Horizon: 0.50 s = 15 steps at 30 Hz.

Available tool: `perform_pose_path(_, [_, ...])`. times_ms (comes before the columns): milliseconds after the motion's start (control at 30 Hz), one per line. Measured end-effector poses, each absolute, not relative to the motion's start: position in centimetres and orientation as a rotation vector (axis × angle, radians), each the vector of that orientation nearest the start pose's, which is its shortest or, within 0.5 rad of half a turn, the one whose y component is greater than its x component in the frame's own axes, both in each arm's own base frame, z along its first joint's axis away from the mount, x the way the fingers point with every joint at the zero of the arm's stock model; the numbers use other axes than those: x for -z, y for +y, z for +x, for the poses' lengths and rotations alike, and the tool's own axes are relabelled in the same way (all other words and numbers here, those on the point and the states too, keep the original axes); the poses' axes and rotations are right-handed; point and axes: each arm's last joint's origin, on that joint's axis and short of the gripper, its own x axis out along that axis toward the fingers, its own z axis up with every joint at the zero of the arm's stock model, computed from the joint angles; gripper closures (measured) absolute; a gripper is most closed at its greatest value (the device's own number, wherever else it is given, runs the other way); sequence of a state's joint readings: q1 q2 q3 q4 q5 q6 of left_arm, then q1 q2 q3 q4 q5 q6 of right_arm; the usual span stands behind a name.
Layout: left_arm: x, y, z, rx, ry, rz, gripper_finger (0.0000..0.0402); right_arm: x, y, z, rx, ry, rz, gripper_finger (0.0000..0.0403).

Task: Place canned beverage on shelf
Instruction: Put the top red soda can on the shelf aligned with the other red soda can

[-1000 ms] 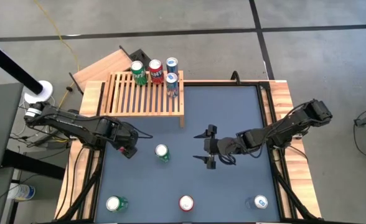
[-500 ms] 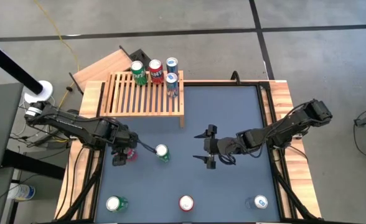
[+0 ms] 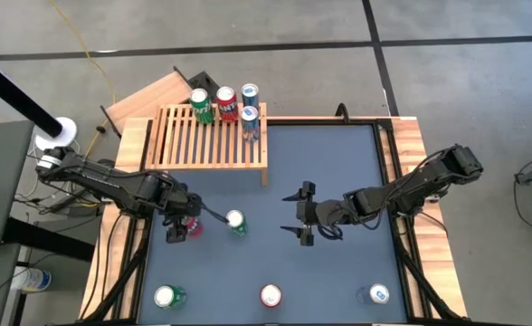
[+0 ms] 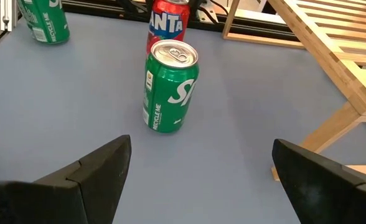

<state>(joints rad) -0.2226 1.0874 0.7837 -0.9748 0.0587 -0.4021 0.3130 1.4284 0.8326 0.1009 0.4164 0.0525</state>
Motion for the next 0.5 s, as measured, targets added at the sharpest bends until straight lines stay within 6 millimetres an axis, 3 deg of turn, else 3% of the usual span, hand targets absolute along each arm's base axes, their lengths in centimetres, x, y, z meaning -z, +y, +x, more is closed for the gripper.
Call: perform_pose_path(500, [-22.92, -4.05, 17.31, -0.103, 1.29, -0.335, 0.0046, -23.16, 8.34, 29.07, 0.057, 0.469, -0.121, 0.0023])
